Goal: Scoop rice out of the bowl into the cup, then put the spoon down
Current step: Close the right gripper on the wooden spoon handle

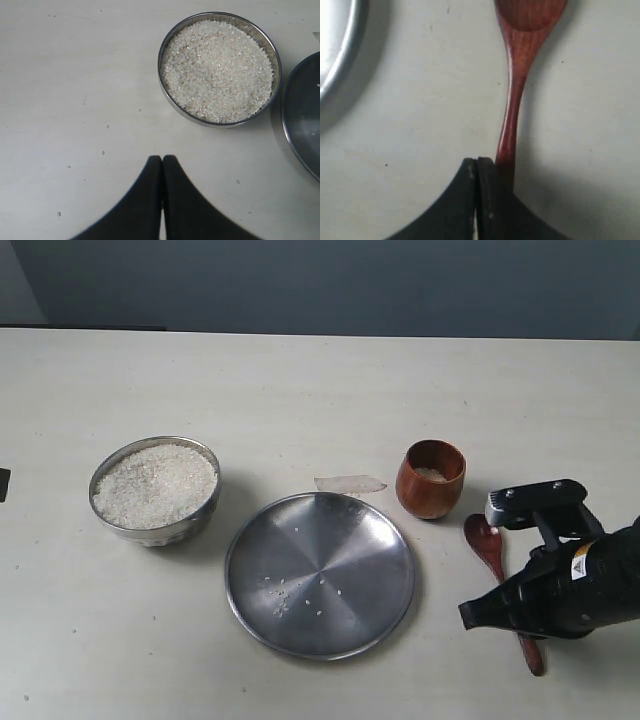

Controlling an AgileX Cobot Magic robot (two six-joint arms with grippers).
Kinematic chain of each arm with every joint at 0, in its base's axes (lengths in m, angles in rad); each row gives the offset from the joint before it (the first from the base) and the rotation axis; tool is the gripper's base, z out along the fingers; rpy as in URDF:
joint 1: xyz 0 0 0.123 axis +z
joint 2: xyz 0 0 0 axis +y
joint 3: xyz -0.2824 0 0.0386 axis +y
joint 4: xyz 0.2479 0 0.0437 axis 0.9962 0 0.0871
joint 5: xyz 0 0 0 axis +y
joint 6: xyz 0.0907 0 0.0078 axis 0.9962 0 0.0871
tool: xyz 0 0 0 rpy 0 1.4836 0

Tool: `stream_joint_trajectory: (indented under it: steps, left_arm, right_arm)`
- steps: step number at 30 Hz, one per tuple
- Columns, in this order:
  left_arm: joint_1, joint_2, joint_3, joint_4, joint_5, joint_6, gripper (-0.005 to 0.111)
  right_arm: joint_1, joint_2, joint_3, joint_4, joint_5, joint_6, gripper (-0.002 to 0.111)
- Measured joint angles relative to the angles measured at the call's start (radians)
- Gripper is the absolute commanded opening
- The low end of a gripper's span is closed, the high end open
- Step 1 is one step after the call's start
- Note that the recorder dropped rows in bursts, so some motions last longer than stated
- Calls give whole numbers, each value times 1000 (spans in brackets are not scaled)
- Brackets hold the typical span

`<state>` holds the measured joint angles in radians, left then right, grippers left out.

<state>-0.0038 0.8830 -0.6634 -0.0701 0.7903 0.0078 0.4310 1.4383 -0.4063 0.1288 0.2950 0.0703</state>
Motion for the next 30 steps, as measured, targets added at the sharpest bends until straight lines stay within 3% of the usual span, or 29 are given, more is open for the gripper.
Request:
stream_joint_trajectory:
  steps: [10, 18, 20, 26, 30]
  left_arm:
    - [0, 0, 0, 0, 0, 0, 0]
    - [0, 0, 0, 0, 0, 0, 0]
    - [0, 0, 0, 0, 0, 0, 0]
    - [0, 0, 0, 0, 0, 0, 0]
    - [0, 0, 0, 0, 0, 0, 0]
  right_arm:
    - [0, -187, 0, -277, 172, 316, -1]
    - [0, -219, 0, -254, 257, 298, -1]
    - [0, -219, 0, -238, 259, 280, 4]
    - [0, -220, 0, -190, 257, 227, 32]
    - [0, -220, 0, -169, 255, 202, 34]
